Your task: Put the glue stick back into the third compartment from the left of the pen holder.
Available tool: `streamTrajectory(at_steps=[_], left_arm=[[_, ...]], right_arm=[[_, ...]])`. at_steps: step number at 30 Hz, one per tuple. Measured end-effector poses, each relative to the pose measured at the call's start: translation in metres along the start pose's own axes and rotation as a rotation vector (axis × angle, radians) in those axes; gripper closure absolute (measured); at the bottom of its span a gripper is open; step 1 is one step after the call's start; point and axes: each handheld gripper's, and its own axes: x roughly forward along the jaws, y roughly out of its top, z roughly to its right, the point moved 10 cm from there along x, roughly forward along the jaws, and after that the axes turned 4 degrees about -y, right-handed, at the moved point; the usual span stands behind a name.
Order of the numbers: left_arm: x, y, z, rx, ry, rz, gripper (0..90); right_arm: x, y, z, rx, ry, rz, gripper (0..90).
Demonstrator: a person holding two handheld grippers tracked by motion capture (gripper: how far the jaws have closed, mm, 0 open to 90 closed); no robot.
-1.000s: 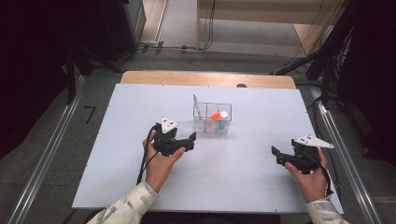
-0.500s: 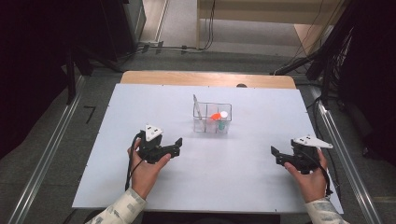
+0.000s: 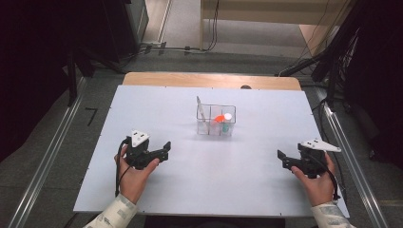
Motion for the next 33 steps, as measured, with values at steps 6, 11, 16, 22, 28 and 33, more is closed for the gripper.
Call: streamTrajectory(at_steps=[6, 11, 16, 22, 28, 33], left_arm=[[-0.01, -0.006, -0.023, -0.028, 0.034, -0.003, 16.2], [-0.017, -0.011, -0.038, -0.049, 0.058, -0.01, 16.2], [-0.021, -0.016, -0.047, -0.062, 0.07, -0.014, 15.8], [-0.025, -0.02, -0.052, -0.054, 0.073, -0.027, 14.9], [-0.025, -0.024, -0.053, -0.047, 0.07, -0.035, 14.5], [-0.024, -0.025, -0.053, -0.037, 0.069, -0.043, 14.4]], right_arm=[[-0.004, -0.002, 0.003, 0.012, -0.004, 0.0, 14.7], [-0.008, -0.005, 0.007, 0.025, -0.004, 0.001, 14.7], [-0.012, -0.009, 0.01, 0.034, -0.009, 0.0, 14.7], [-0.017, -0.013, 0.016, 0.048, -0.021, 0.002, 14.7], [-0.021, -0.017, 0.023, 0.049, -0.045, 0.001, 14.7], [-0.023, -0.019, 0.027, 0.048, -0.062, 0.0, 14.5]])
